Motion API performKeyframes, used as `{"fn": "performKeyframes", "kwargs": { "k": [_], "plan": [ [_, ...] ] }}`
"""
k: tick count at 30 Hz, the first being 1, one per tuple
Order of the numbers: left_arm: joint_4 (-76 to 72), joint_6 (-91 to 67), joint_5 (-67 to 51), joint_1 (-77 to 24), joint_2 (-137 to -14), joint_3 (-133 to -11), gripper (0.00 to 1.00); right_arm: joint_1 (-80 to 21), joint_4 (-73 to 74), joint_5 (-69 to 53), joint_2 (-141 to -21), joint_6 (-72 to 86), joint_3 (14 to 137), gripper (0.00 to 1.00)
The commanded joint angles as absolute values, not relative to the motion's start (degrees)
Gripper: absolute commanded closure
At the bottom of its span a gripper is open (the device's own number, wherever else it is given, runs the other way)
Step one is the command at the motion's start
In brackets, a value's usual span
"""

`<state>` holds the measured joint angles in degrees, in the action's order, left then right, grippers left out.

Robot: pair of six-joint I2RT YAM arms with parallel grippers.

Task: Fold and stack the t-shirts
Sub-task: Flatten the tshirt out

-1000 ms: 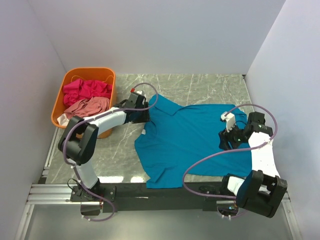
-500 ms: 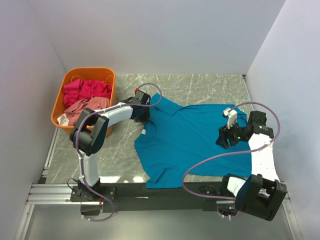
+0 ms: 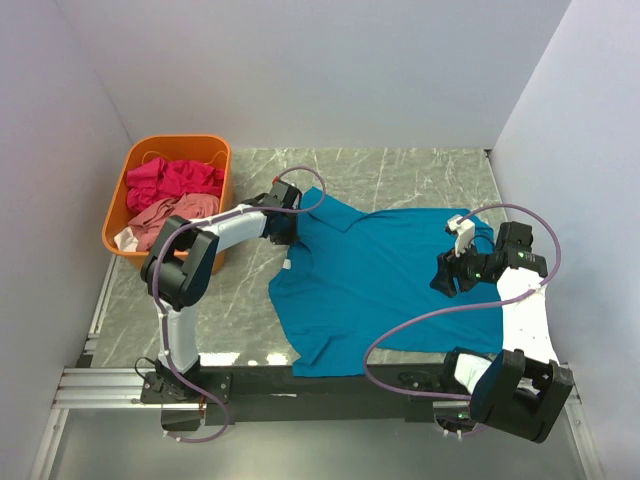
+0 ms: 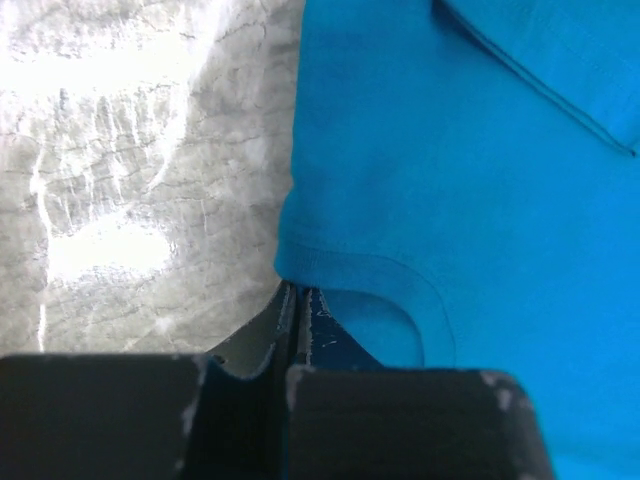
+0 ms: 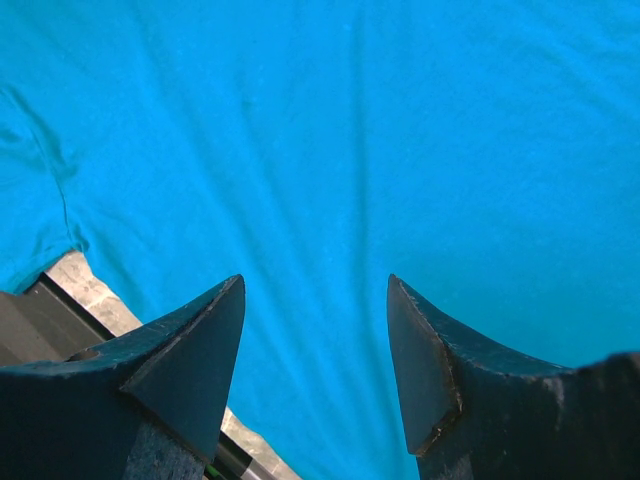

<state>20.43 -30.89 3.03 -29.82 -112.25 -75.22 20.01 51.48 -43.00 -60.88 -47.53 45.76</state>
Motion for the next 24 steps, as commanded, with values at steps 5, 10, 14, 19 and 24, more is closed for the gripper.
{"fn": "performKeyframes", "kwargs": {
  "k": [5,10,14,19,24],
  "plan": [
    [18.72,-29.97,3.6,-29.18,-106.97,-73.22,1.0,19.86,50.27,-44.21,-59.85,-47.37,45.97,0.34],
    [20.47,-29.88,0.0,-29.35,-101.43,-72.6,1.0,19.95,50.19,-44.21,-59.94,-47.46,46.05,0.34],
    [21.1,-31.81,-2.46,-29.44,-97.48,-67.52,1.0,20.21,50.62,-44.3,-59.24,-47.9,45.97,0.34],
    [18.64,-34.8,-6.57,-29.44,-90.18,-55.03,0.99,20.39,50.71,-44.65,-59.5,-48.34,45.97,0.34],
    [19.07,-35.95,-4.41,-29.62,-86.23,-50.72,0.57,20.39,50.98,-44.91,-60.47,-48.87,46.32,0.34]
  ]
}}
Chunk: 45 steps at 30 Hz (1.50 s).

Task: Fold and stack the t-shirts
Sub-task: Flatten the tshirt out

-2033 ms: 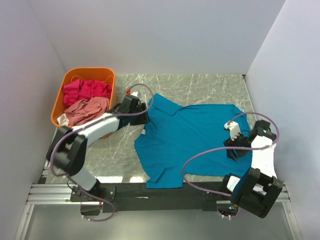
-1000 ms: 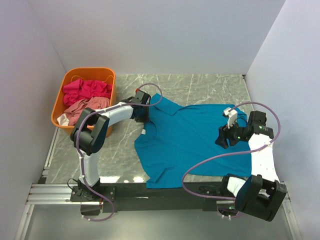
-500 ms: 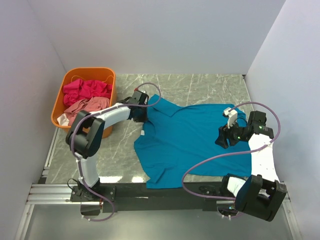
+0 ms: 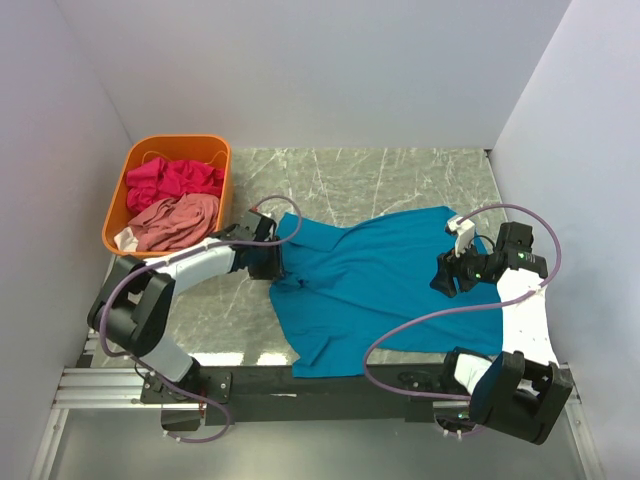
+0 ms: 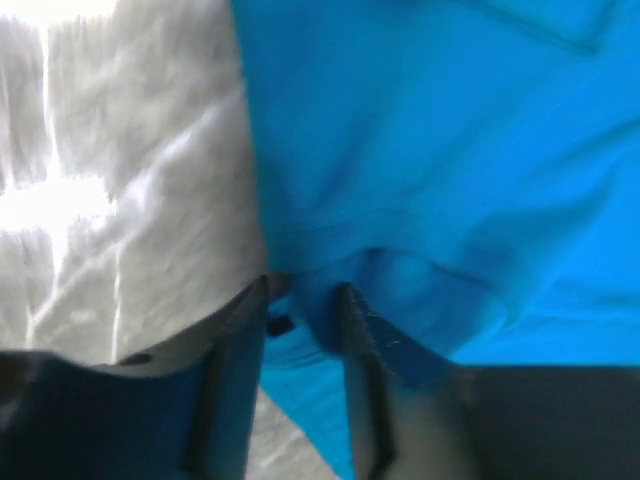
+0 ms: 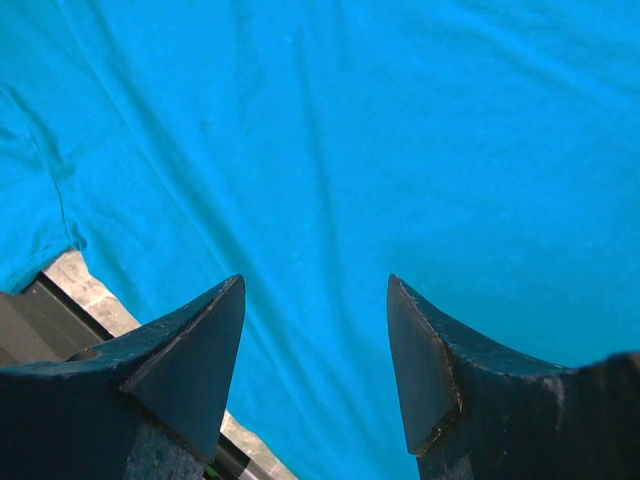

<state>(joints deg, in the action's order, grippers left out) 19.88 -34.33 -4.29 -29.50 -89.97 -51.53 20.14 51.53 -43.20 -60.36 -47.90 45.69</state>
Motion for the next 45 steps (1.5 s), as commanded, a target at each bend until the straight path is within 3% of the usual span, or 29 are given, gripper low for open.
{"fn": "performKeyframes", "kwargs": {
  "k": [1,3,6,17,34,37,45],
  "plan": [
    [19.16,-35.86,-3.44,-29.62,-85.7,-50.97,0.53,20.39,50.89,-44.91,-60.38,-48.87,46.23,0.34],
    [19.51,-35.16,-0.18,-29.27,-85.25,-53.42,0.46,20.39,50.71,-44.83,-60.38,-48.95,45.97,0.34],
    [18.81,-34.19,-0.35,-27.34,-88.83,-59.03,0.44,20.39,50.98,-45.0,-60.64,-49.04,46.23,0.34],
    [22.14,-32.52,-2.11,-21.71,-111.34,-79.0,0.57,20.57,50.8,-44.65,-60.73,-49.31,45.88,0.34],
    [22.85,-31.64,-7.64,-19.95,-115.93,-79.54,0.61,20.92,51.06,-45.44,-61.44,-49.57,46.14,0.34],
    [22.76,-31.73,-8.26,-19.95,-115.66,-79.54,0.64,21.18,51.33,-45.7,-61.7,-49.83,46.14,0.34],
    [23.99,-31.64,-5.46,-19.95,-113.56,-80.15,0.85,21.53,51.94,-46.32,-62.14,-50.27,46.49,0.34]
  ]
}}
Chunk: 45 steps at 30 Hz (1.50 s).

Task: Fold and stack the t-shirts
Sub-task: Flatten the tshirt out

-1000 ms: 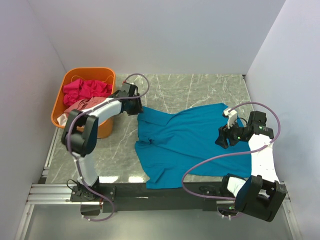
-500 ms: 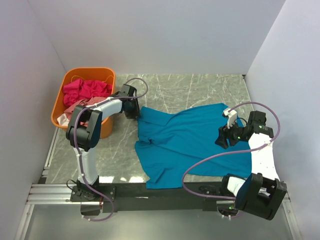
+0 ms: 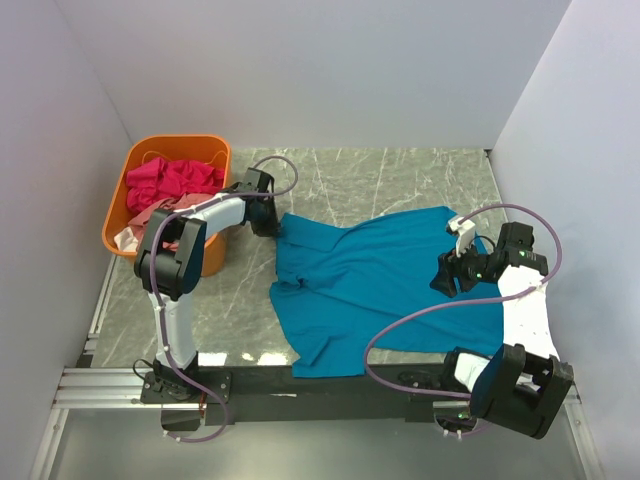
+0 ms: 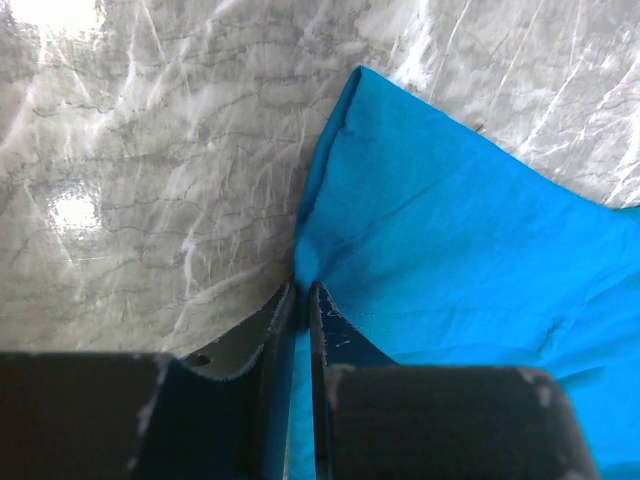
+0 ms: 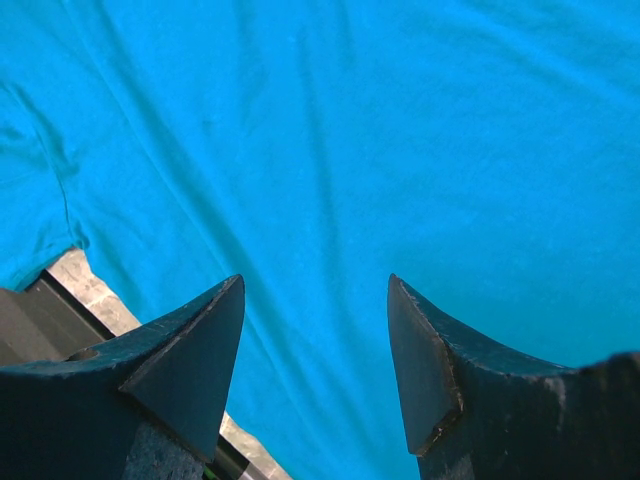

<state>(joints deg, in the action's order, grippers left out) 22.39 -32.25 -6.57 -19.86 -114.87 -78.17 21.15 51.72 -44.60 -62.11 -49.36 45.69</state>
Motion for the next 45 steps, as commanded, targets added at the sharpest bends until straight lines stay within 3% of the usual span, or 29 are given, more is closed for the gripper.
{"fn": "performKeyframes", "kwargs": {
  "k": [1,12,24,34,36,40,45],
  "plan": [
    [24.17,-31.47,-4.93,-19.95,-113.21,-80.24,0.85,21.62,51.94,-46.32,-61.96,-50.36,46.41,0.34],
    [26.28,-30.23,-2.72,-19.95,-111.88,-82.53,0.83,21.71,52.21,-46.49,-62.4,-50.63,46.49,0.34],
    [27.42,-30.15,-3.25,-19.95,-113.2,-83.76,0.7,21.71,52.56,-46.58,-62.58,-50.98,46.41,0.34],
    [27.86,-30.15,-2.64,-19.95,-113.2,-83.76,0.76,21.88,52.73,-46.85,-62.67,-51.15,46.58,0.34],
    [28.3,-30.06,-1.24,-19.95,-113.38,-83.85,0.74,21.88,52.82,-46.84,-62.49,-51.15,46.58,0.34],
    [29.09,-29.97,-0.17,-19.95,-113.64,-83.94,0.6,22.06,52.82,-46.93,-62.49,-51.33,46.5,0.34],
    [29.09,-29.62,-1.31,-19.95,-114.52,-84.38,0.61,21.97,53.0,-47.11,-62.67,-51.42,46.58,0.34]
  ]
}}
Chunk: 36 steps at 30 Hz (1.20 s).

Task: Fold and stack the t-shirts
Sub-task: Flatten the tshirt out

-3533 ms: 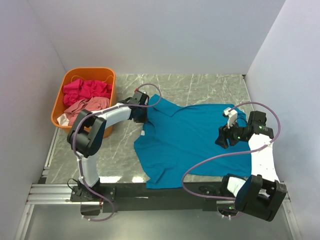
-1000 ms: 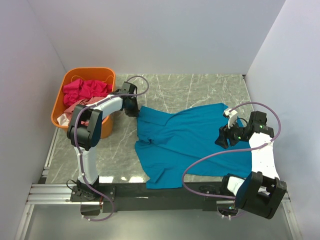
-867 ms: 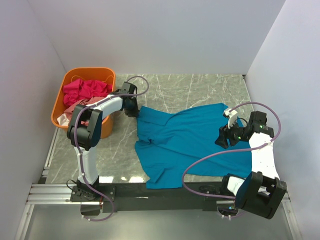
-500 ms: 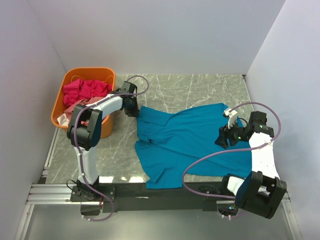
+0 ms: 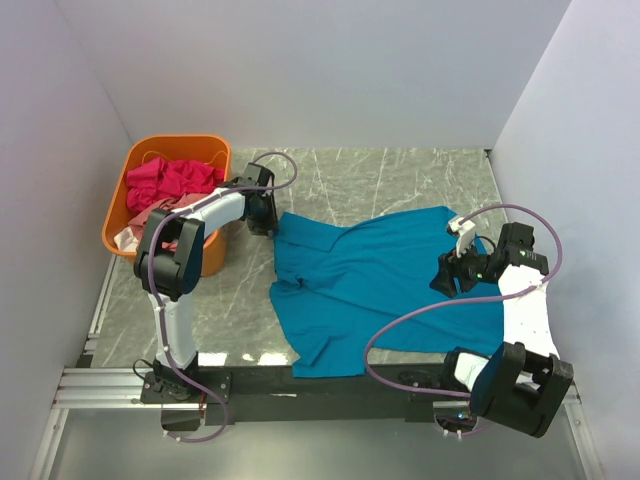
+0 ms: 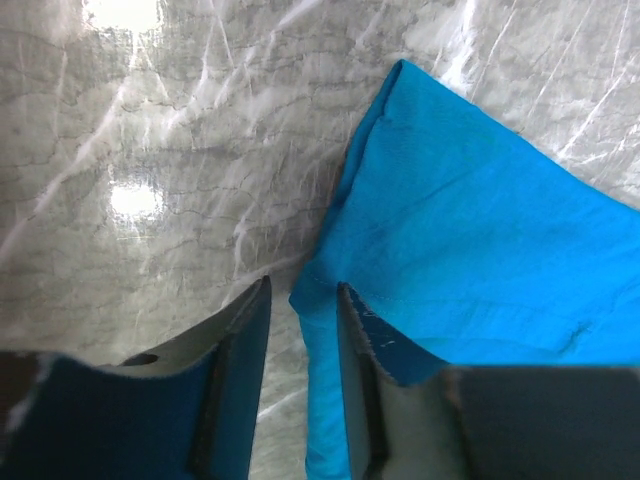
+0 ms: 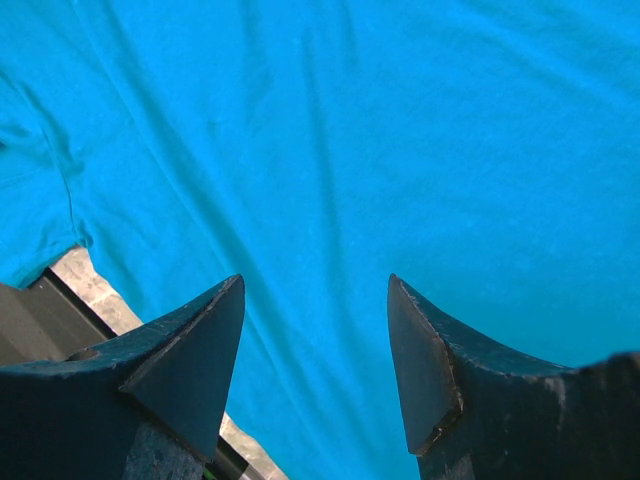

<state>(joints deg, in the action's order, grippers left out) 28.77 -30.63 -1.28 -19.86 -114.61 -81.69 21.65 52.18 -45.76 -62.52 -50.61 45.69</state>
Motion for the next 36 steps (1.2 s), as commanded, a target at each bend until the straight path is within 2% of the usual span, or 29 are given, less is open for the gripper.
{"fn": "performKeyframes", "kwargs": {
  "k": [1,12,15,17,18,19,22,29,34,36],
  "plan": [
    [29.09,-29.62,-2.45,-19.95,-114.87,-84.29,0.63,22.06,53.0,-47.11,-62.67,-51.42,46.67,0.34],
    [28.65,-29.53,-3.08,-19.95,-112.33,-84.11,0.87,22.41,53.35,-47.37,-62.58,-51.77,46.76,0.34],
    [28.83,-29.53,-3.69,-19.86,-111.8,-84.9,0.99,22.5,53.35,-47.37,-62.49,-51.77,46.58,0.34],
    [29.44,-29.44,-3.6,-19.86,-111.88,-85.25,0.95,22.59,53.44,-47.55,-62.32,-51.86,46.67,0.34],
    [29.53,-29.44,-3.43,-19.95,-111.97,-85.34,0.9,22.67,53.52,-47.55,-62.4,-51.94,46.67,0.34],
    [29.79,-29.44,-3.25,-19.86,-112.06,-85.25,0.75,22.76,53.61,-47.64,-62.4,-52.03,46.76,0.34],
    [29.88,-29.36,-2.73,-19.86,-112.15,-84.38,0.66,22.85,53.7,-47.72,-62.4,-52.12,46.76,0.34],
    [29.71,-29.36,-4.57,-19.77,-113.64,-83.32,0.68,23.03,53.88,-47.9,-62.4,-52.29,46.85,0.34],
    [29.0,-29.36,-5.36,-19.78,-113.2,-82.53,0.83,23.2,53.96,-48.07,-62.49,-52.38,46.84,0.34],
    [29.18,-29.09,-5.36,-19.78,-113.38,-82.53,0.84,23.29,54.14,-48.16,-62.49,-52.47,46.85,0.34]
  ]
}}
